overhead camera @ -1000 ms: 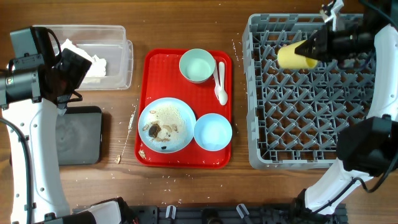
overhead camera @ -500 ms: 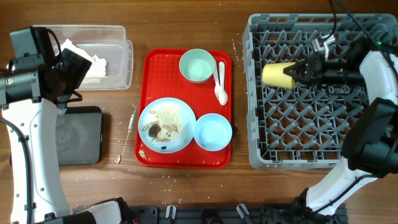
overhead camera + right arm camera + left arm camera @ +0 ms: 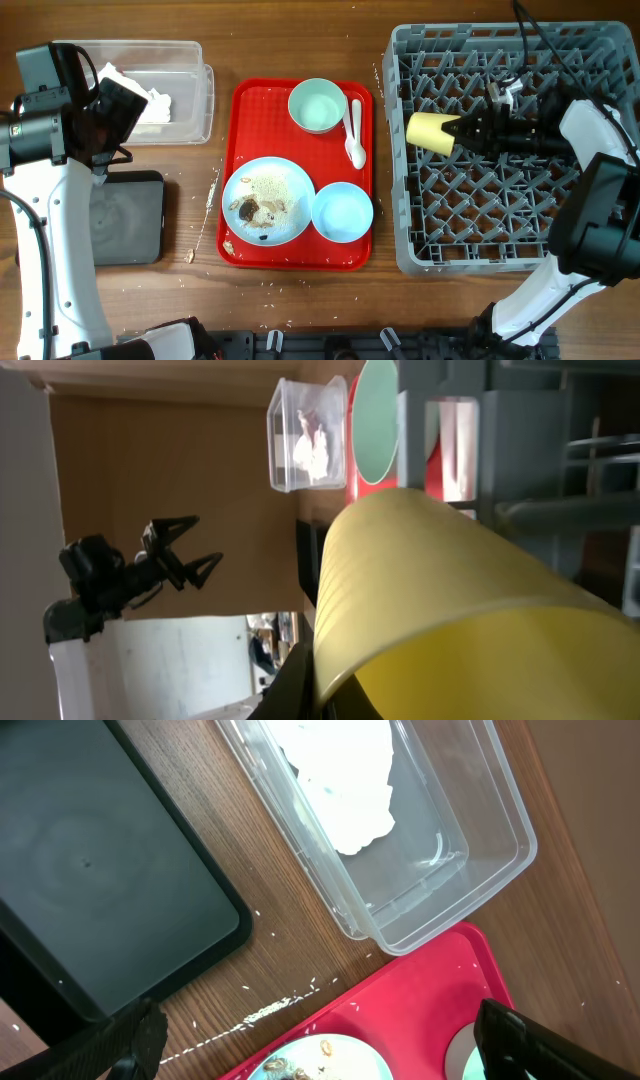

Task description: Sort waste into correct bins and load items into the dishwasher rack

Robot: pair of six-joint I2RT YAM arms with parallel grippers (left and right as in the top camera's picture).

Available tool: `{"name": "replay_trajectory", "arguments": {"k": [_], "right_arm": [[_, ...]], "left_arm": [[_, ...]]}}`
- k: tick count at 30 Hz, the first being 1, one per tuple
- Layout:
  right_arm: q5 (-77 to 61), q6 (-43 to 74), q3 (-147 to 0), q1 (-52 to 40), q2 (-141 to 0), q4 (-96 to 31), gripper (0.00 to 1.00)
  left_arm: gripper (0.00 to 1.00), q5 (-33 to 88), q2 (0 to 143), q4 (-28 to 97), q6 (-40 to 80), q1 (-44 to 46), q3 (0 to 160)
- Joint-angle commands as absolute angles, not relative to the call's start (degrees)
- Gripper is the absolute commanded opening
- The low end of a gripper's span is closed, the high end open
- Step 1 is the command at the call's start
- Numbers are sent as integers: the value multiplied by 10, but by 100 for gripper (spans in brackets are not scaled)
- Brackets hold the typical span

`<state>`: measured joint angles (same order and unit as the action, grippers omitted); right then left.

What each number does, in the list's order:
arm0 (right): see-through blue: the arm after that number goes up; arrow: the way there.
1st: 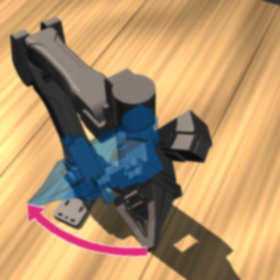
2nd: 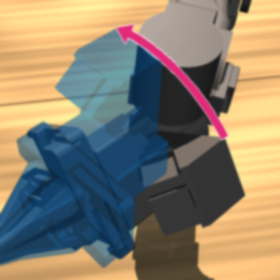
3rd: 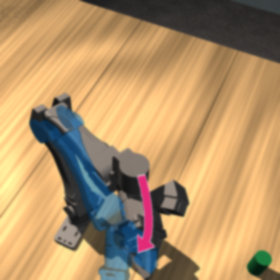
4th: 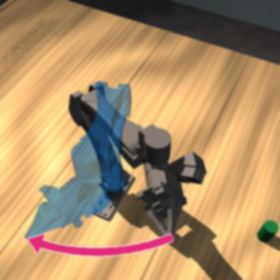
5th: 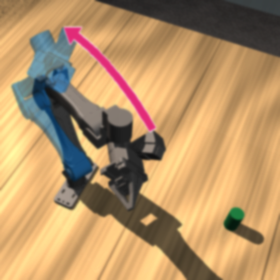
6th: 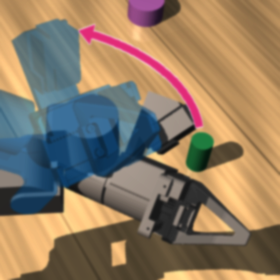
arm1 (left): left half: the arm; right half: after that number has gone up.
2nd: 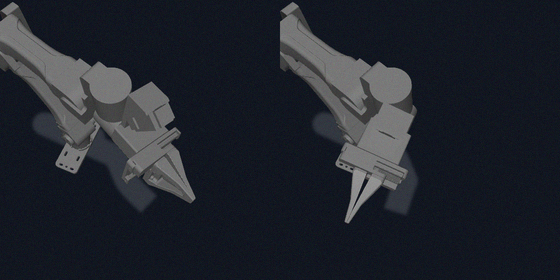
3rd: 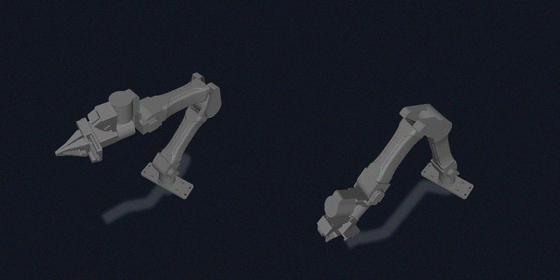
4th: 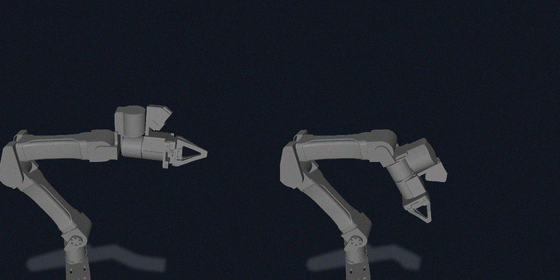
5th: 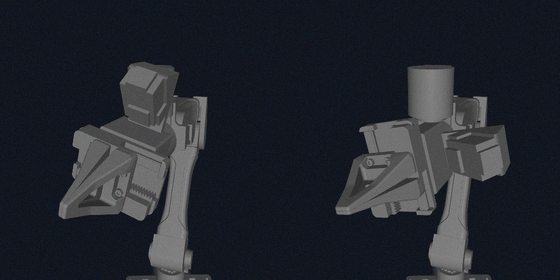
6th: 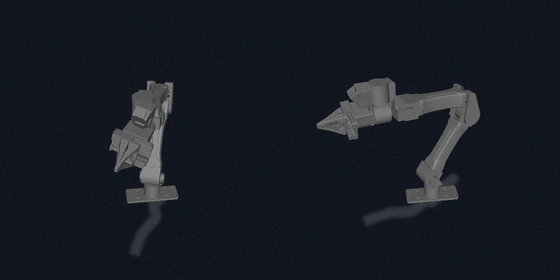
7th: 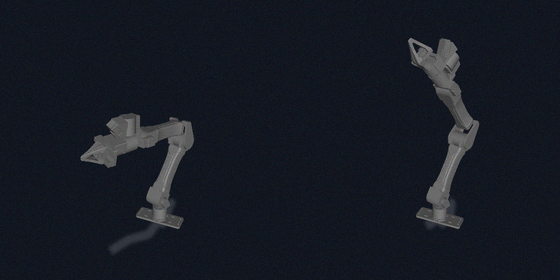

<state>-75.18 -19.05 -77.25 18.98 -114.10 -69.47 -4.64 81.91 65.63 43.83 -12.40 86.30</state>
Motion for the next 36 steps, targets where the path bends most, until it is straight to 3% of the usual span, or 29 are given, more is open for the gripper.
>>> {"name": "replay_trajectory", "arguments": {"k": [1,3,5,10,13,15,17,20,22,24,27,29,32,36], "right_arm": [[-649,-160,-762,205,-1145,-695,5],[-612,-143,-768,214,-1136,-694,6],[-573,-128,-768,220,-1122,-695,13],[-478,-46,-776,226,-1062,-683,18],[-369,26,-803,226,-1010,-682,31],[-315,69,-814,226,-965,-683,32],[-302,81,-819,225,-928,-682,37],[-303,81,-819,220,-874,-681,55],[-303,81,-819,202,-849,-670,57],[-303,82,-819,176,-845,-646,47],[-294,127,-819,112,-853,-583,19],[-249,162,-818,59,-865,-533,7],[-109,227,-818,-1,-895,-500,4],[-42,242,-818,-36,-957,-508,4]], "left_arm": [[100,-54,823,656,438,-126,862],[100,-54,823,656,438,-126,862],[100,-54,823,656,438,-126,863],[100,-54,823,656,438,-126,863],[100,-54,823,656,438,-127,862],[100,-54,823,656,438,-126,862],[100,-54,823,656,438,-126,863],[100,-54,823,656,438,-126,862],[100,-54,823,656,438,-127,862],[100,-54,823,656,438,-126,863],[100,-54,823,656,438,-126,862],[100,-54,823,656,438,-126,862],[100,-54,823,656,438,-126,862],[100,-54,823,656,438,-126,863]]}}
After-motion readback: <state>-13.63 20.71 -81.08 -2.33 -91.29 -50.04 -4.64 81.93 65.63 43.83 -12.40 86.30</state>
